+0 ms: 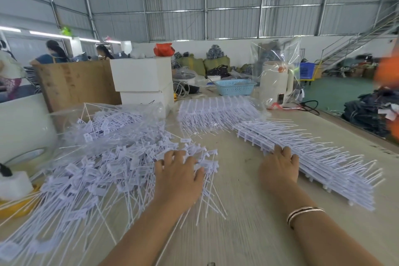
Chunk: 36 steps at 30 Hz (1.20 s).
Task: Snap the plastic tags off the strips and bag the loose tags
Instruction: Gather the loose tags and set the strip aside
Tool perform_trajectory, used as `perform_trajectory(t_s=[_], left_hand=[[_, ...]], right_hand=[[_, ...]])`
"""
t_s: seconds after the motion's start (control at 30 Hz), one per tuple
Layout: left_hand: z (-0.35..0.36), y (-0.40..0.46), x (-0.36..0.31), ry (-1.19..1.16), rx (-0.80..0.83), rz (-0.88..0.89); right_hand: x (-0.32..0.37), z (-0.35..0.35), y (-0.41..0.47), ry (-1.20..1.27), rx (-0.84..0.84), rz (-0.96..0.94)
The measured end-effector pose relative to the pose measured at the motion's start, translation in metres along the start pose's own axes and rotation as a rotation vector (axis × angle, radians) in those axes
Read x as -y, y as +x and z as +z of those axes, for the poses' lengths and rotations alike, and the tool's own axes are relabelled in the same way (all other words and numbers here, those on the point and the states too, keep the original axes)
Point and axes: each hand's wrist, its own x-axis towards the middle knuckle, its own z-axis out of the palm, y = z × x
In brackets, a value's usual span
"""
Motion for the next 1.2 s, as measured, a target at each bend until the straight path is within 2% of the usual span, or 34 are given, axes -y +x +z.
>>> perform_trajectory(t_s=[0.13, 0.2, 0.3, 0.37, 0.47, 0.53, 0.63, 0.73, 0.87, 0.93, 1.1, 1.2], left_hand=[[0.000, 0.005, -0.026, -0.100, -0.002, 0.134], [0.000, 0.009, -0.039, -0.181, 0.017, 0.165], [-0.001, 0.016, -0.059, -0.473, 0.112, 0.130], [-0.002, 0.025, -0.077, -0.812, 0.287, 0.002], [0.004, 0.046, -0.101, -1.327, 0.470, -0.340], [0.012, 0.063, -0.112, -1.497, 0.520, -0.506], [0.024, 0.084, -0.121, -1.556, 0.569, -0.638], [0.032, 0.093, -0.128, -1.555, 0.598, -0.690], [0.043, 0.096, -0.139, -1.488, 0.623, -0.658], [0.042, 0.098, -0.143, -1.373, 0.610, -0.641], [0.042, 0.099, -0.132, -1.257, 0.441, -0.640], [0.039, 0.094, -0.119, -1.308, 0.322, -0.636]], right_hand=[[-0.012, 0.002, 0.002, -0.024, 0.025, 0.009], [-0.013, 0.000, 0.001, 0.016, -0.027, 0.018], [-0.007, -0.009, 0.000, 0.100, -0.132, 0.016], [-0.001, -0.013, -0.003, 0.102, -0.191, -0.019], [0.007, -0.018, -0.009, 0.001, -0.161, -0.109], [0.010, -0.018, -0.011, -0.036, -0.097, -0.149], [0.012, -0.020, -0.014, -0.003, -0.015, -0.186], [0.011, -0.025, -0.017, 0.078, 0.027, -0.214], [0.006, -0.025, -0.011, 0.482, 0.041, -0.143], [0.002, -0.022, -0.005, 0.685, 0.055, -0.089], [-0.009, -0.014, 0.005, 0.802, 0.116, 0.005], [-0.011, -0.018, 0.010, 0.760, 0.073, -0.030]])
